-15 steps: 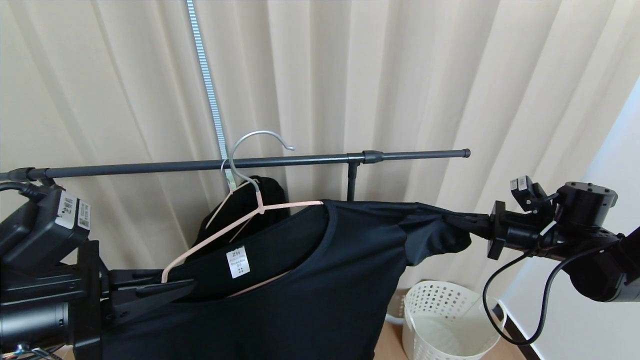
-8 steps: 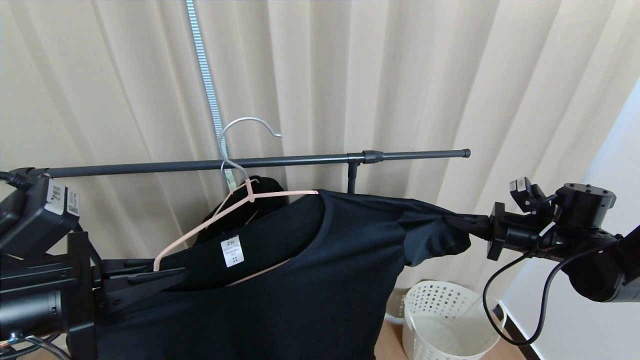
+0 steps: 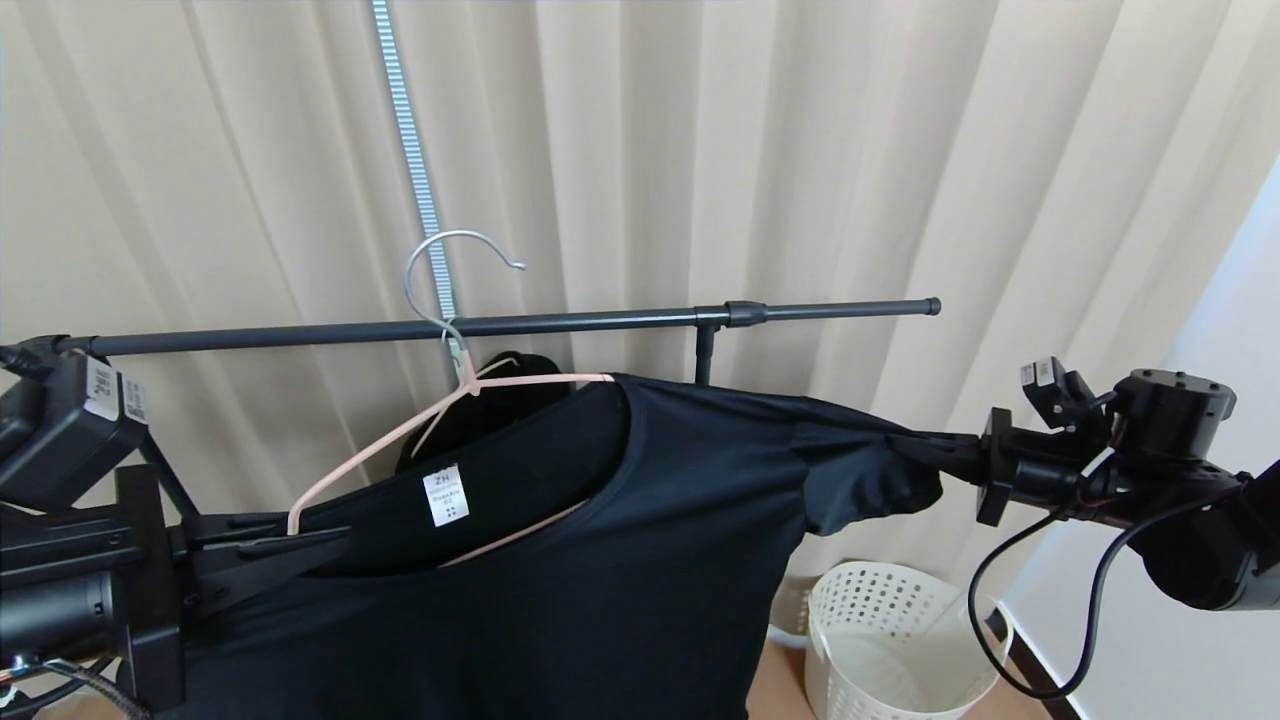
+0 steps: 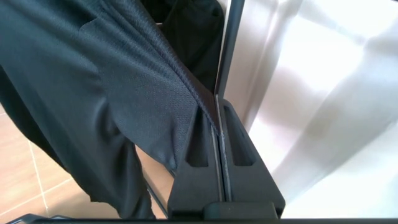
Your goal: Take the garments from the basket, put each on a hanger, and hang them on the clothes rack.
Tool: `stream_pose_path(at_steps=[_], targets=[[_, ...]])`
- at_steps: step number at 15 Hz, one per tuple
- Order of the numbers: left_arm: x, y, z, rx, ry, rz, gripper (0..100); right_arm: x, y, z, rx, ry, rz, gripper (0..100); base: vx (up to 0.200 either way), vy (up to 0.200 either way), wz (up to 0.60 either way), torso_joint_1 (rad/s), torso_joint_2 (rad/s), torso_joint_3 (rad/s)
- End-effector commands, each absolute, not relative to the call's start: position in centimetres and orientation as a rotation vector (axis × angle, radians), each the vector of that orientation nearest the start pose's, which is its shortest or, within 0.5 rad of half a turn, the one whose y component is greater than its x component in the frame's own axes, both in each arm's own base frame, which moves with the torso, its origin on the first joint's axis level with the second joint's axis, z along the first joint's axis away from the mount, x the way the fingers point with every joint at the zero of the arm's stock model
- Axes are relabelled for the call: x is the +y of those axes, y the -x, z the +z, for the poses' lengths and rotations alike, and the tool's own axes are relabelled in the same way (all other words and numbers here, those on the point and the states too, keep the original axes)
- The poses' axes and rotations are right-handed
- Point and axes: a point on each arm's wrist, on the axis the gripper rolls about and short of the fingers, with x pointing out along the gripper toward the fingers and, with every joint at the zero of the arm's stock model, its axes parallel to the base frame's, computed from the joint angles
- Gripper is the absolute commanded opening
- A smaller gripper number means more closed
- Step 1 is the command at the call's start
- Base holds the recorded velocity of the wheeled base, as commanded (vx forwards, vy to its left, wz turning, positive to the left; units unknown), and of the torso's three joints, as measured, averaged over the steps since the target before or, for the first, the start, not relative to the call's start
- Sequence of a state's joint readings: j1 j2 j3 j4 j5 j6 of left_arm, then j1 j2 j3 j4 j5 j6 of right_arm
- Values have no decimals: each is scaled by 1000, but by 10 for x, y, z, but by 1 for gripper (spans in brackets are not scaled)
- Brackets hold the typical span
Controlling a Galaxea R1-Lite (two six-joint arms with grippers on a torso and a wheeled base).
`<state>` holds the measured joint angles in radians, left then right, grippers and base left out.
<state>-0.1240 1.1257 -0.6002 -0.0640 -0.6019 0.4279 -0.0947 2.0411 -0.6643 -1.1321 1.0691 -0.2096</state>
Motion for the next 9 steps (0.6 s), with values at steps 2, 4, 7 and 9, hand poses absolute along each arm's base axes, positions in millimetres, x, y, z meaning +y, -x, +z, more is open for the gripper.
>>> stream_pose_path(at_steps=[2,4,7,9], targets=[[-31,-147,203,306,-286,-797,0,-8,-323,92,79,102,1000,100,0,0,0,0,0,0],[-31,-149,205,316,-258,-789,0,2,-317,99,62,116,1025,100,0,0,0,0,0,0],[-31,-152,203,343,-225,-779,0,20,-305,114,22,143,1076,100,0,0,0,0,0,0],[-32,-158,198,374,-216,-771,0,36,-293,125,6,168,1055,100,0,0,0,0,0,0]])
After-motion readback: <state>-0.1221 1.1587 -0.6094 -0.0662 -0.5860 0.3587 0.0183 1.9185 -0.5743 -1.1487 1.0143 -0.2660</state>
